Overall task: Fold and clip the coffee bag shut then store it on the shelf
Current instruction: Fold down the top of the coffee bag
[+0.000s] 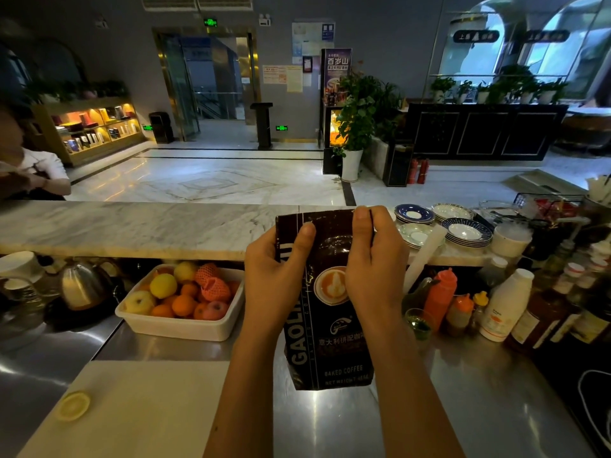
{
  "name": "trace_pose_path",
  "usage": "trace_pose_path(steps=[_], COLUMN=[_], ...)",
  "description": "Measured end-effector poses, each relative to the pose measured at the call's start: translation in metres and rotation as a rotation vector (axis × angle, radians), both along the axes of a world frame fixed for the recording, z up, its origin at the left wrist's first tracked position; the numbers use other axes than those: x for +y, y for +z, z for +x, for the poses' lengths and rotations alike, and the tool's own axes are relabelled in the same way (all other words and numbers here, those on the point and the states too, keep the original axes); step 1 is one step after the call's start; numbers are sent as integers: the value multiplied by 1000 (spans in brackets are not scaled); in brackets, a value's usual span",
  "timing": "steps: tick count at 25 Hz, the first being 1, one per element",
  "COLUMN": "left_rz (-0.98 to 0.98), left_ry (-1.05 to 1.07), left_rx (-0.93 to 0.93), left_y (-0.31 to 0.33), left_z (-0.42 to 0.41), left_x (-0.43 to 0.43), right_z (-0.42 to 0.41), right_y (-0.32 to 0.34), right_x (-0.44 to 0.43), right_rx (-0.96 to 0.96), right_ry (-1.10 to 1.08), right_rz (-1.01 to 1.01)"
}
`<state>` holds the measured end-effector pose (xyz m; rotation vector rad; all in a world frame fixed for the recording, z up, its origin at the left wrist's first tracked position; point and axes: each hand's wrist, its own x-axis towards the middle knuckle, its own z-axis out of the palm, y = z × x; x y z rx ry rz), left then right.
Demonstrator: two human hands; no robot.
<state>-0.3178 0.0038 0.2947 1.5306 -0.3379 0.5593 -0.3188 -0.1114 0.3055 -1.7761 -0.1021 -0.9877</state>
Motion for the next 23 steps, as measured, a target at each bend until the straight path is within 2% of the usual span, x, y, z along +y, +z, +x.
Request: trace_pose_path(steps=[2,4,6,9,12,14,16,20,23], left_rz=[75,158,194,146,102,83,-6,-163,-102], left_ry=[-40,37,147,211,100,-121,-270,-163,-186], left_rx=[18,1,-15,-3,34,116,190,157,84], left_y=[-4,-7,-9,-10,-15,-16,-20,-24,-26], left_z=[0,2,2,-1,-4,-11,-15,-17,-15], left_x=[0,-1,-2,-3,2,8,12,14,15], right_z=[0,0,-2,-5,-7,-9,-9,-18,-17], right_y=[-1,-2,-2,-9,-18,-21,-19,-17,-23], right_x=[0,-1,-4,-9,-12,-13,-17,-38,-50], right_rx=[7,16,80,227,203,165,145,329,312], right_ry=[-17,12,164,391,360,285,298,606,586], right_rz=[33,62,76,35,4,33,40,50,120])
